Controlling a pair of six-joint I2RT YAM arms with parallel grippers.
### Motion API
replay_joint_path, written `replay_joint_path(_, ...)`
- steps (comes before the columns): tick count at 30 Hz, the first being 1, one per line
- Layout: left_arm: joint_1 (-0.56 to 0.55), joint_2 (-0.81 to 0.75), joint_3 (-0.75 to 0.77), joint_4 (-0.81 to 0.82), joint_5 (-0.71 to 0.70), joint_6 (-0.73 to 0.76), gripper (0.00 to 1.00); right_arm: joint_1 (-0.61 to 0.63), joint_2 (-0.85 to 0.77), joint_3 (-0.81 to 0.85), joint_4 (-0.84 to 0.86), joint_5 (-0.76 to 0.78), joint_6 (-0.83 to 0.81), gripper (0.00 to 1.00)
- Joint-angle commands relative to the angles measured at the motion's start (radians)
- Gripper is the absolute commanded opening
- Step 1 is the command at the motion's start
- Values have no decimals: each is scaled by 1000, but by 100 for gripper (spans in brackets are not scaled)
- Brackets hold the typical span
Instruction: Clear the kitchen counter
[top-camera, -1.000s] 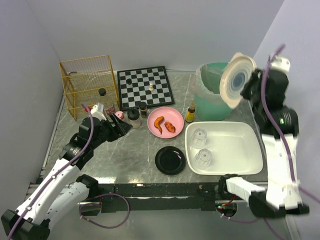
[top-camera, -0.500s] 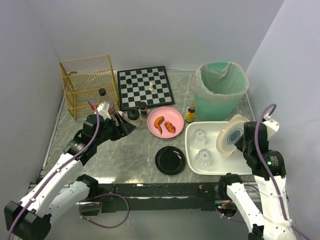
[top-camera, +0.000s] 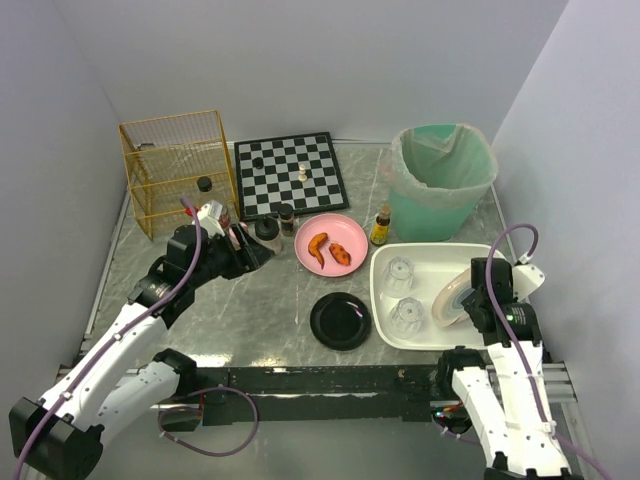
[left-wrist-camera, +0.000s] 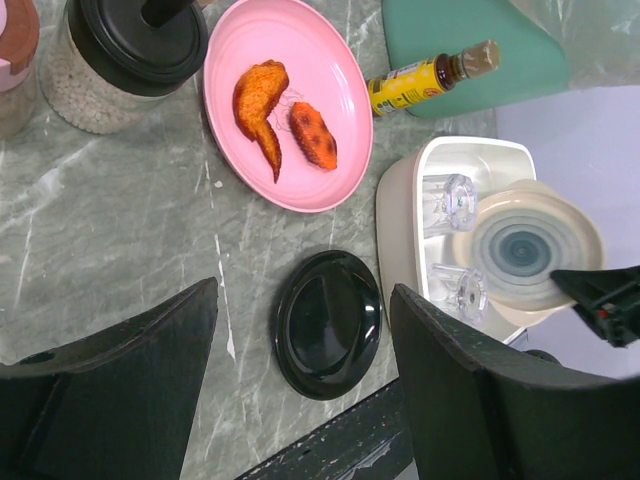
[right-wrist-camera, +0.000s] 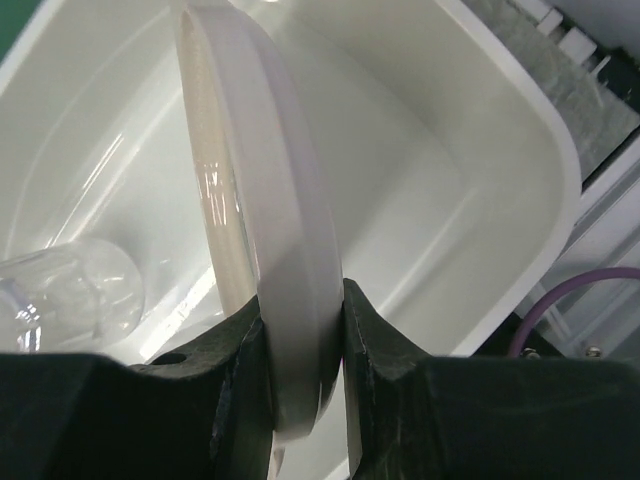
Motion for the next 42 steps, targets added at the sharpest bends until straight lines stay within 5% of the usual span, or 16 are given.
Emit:
replay_joint_path(1,-3,-3,16,45,27,4,74,-75,-19,-38,209,-37,62,0)
replay_joint_path(17,-1,-7,-11,51,30,4,74,-374,37,-277,463,-338,125,0)
replay_joint_path(20,-3,-11,-16,50,26,5,74,-409,60,-313,491,-372,125,17)
replay_joint_path(23,-3,-17,-27,51,27,4,74,-455,62,-343,512,-416,125,49)
replay_joint_path(27,-3,-22,-41,61,32,-4,74,-500,85,-372,532,-467,118,69)
replay_joint_path(33,-1,-23,-50,67,33,-7,74,-555,162,-372,528,-528,90,75)
replay_joint_path(42,-3,-10,-51,65,27,-4,75,-566,97,-262,399,-375,61,81)
